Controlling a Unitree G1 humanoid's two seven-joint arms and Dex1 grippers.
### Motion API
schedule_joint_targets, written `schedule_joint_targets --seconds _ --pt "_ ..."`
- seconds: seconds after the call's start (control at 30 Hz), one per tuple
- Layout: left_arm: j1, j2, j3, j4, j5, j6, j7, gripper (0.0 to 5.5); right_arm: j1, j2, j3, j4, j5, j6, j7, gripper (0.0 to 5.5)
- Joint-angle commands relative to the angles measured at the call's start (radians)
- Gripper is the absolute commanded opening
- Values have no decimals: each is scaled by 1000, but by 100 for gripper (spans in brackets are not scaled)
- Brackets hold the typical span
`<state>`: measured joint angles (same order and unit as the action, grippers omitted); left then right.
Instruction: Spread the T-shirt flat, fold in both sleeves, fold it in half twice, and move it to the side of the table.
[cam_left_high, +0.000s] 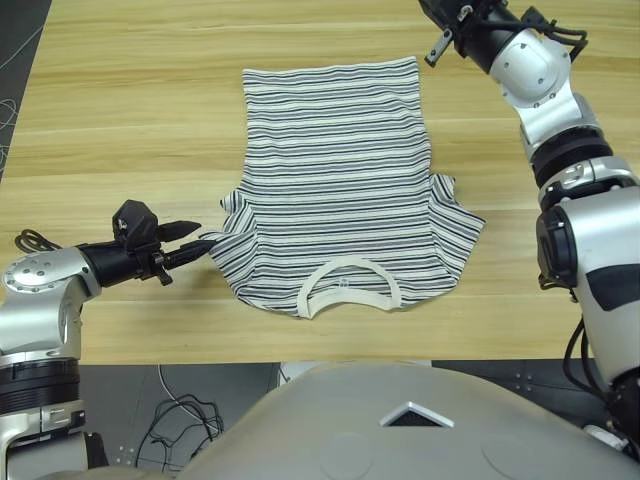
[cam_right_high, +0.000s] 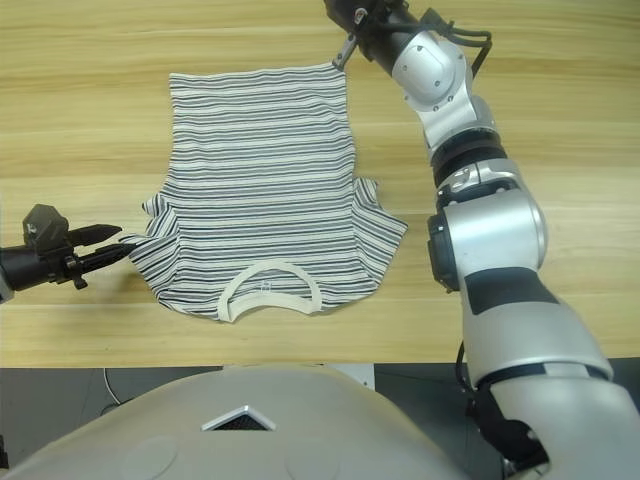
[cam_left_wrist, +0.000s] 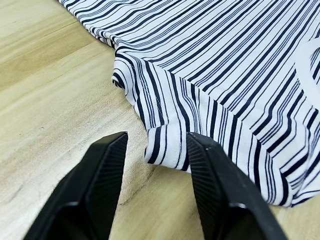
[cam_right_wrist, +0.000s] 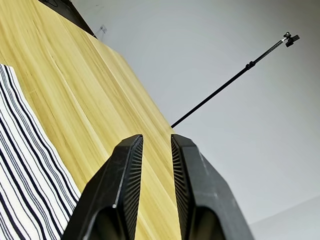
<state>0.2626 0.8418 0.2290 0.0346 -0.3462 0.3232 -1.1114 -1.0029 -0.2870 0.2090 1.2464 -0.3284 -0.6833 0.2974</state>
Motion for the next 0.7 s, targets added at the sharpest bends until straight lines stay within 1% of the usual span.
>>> schedule_joint_targets --seconds 0.03,0.27,0.53,0.7 --pt "-11 5 -12 7 10 -4 4 141 6 -10 0 -14 2 -1 14 103" --pt "5 16 -22 10 9 -6 -10 12 2 -3 1 -11 1 5 17 103" --pt "6 25 -19 11 -1 -6 -35 10 -3 -5 -1 -8 2 10 17 103" --pt "-12 39 8 4 -22 5 -47 10 -8 -3 -2 -8 3 14 18 103"
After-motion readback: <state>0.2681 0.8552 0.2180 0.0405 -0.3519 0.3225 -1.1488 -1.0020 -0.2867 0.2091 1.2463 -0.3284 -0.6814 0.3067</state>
